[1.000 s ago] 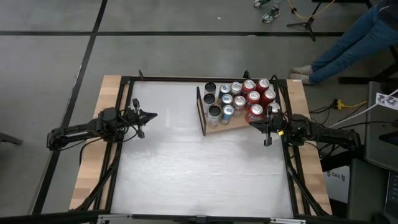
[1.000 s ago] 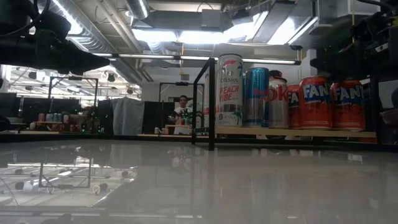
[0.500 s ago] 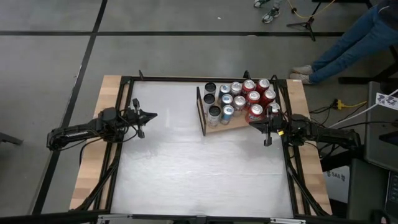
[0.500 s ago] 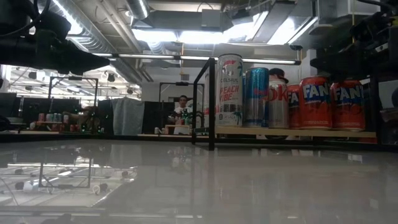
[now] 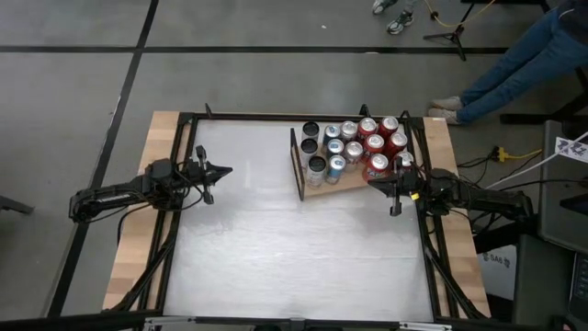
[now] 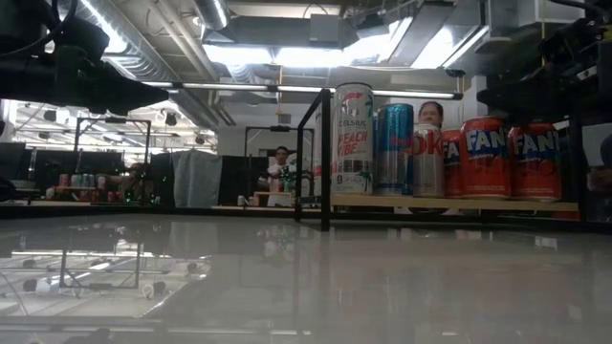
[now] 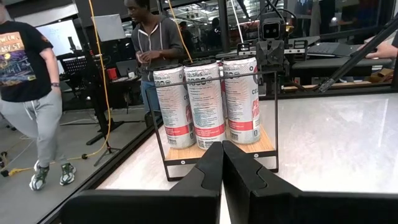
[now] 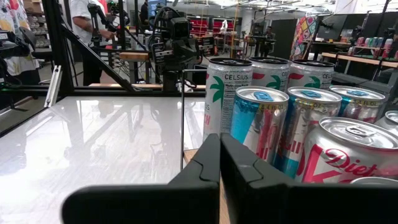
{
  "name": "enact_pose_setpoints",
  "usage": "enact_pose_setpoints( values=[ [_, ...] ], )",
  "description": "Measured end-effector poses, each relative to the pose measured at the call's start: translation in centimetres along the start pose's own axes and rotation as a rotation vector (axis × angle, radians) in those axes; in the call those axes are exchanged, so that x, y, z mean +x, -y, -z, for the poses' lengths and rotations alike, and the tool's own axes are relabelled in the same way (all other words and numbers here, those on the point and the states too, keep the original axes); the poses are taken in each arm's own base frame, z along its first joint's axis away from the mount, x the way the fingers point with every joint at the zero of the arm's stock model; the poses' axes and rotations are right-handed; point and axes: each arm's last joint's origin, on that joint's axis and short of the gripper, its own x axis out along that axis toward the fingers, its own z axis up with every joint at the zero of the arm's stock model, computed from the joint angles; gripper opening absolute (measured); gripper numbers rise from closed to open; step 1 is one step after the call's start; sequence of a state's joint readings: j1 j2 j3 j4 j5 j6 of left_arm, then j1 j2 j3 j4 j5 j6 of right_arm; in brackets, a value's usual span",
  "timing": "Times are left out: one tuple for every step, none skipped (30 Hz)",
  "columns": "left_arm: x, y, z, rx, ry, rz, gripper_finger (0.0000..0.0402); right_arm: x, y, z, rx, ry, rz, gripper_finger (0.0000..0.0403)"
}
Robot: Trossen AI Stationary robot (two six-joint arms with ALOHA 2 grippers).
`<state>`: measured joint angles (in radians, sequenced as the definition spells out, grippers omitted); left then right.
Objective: Place canned beverage on shelf
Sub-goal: Return to Home Position
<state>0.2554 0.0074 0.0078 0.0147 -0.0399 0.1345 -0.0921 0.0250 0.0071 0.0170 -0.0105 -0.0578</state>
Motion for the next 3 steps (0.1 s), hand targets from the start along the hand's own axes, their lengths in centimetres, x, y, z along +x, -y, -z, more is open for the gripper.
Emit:
enact_pose_setpoints(
  values=[
    [0.00,0.00,0.00,0.000,0.000,0.000,0.0000,0.00,0.00,0.00,0.000,0.000,0.000,0.0001],
    [0.00,0.00,0.00,0.000,0.000,0.000,0.0000,0.00,0.00,0.00,0.000,0.000,0.000,0.0001],
    [0.00,0.00,0.00,0.000,0.001,0.000,0.0000,0.00,0.00,0.00,0.000,0.000,0.000,0.0001]
  ],
)
